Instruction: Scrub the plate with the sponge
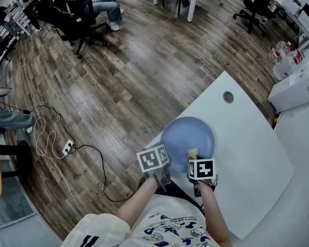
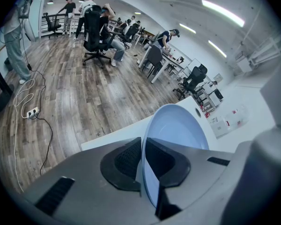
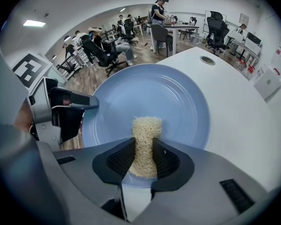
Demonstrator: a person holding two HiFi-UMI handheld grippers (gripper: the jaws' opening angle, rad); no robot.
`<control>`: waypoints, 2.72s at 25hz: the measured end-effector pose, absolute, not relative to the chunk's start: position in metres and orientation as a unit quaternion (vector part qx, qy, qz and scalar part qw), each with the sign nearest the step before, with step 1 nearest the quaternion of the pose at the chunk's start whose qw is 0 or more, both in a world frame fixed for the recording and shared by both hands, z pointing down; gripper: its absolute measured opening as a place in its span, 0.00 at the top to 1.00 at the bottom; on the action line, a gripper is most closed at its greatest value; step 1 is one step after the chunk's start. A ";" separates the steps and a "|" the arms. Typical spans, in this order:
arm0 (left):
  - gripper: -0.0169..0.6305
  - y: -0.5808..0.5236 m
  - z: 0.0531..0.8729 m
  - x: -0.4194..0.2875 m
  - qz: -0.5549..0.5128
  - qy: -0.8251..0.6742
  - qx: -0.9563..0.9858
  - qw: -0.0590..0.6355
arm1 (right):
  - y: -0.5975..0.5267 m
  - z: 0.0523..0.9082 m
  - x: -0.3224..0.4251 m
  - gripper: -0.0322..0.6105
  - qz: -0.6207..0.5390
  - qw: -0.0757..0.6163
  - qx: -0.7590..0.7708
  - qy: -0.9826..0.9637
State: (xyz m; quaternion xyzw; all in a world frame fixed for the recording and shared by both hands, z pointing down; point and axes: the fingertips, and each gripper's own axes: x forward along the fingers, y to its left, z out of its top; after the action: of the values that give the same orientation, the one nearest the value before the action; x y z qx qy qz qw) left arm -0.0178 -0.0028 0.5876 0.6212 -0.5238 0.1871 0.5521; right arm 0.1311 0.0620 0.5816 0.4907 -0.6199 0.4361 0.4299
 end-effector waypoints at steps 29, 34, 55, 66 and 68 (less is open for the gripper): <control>0.94 -0.002 0.587 -0.019 0.202 -0.521 0.625 0.546 | 0.062 0.581 0.077 0.77 0.482 0.403 0.428 -0.650; 0.94 0.000 0.590 -0.018 0.206 -0.522 0.628 0.540 | 0.060 0.585 0.067 0.77 0.491 0.390 0.419 -0.656; 0.94 -0.008 0.585 -0.017 0.231 -0.508 0.647 0.520 | 0.033 0.579 0.047 0.77 0.495 0.375 0.388 -0.681; 0.94 -0.007 0.589 -0.016 0.239 -0.500 0.655 0.514 | 0.016 0.583 0.042 0.77 0.497 0.352 0.392 -0.689; 0.94 -0.007 0.588 -0.016 0.240 -0.499 0.655 0.513 | 0.012 0.582 0.041 0.77 0.497 0.345 0.395 -0.691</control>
State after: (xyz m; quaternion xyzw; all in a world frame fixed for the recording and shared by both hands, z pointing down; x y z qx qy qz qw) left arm -0.0156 -0.0070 0.5878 0.6554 -0.4994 0.2396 0.5134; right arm 0.0412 0.0117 0.5818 0.3948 -0.6910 0.4973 0.3455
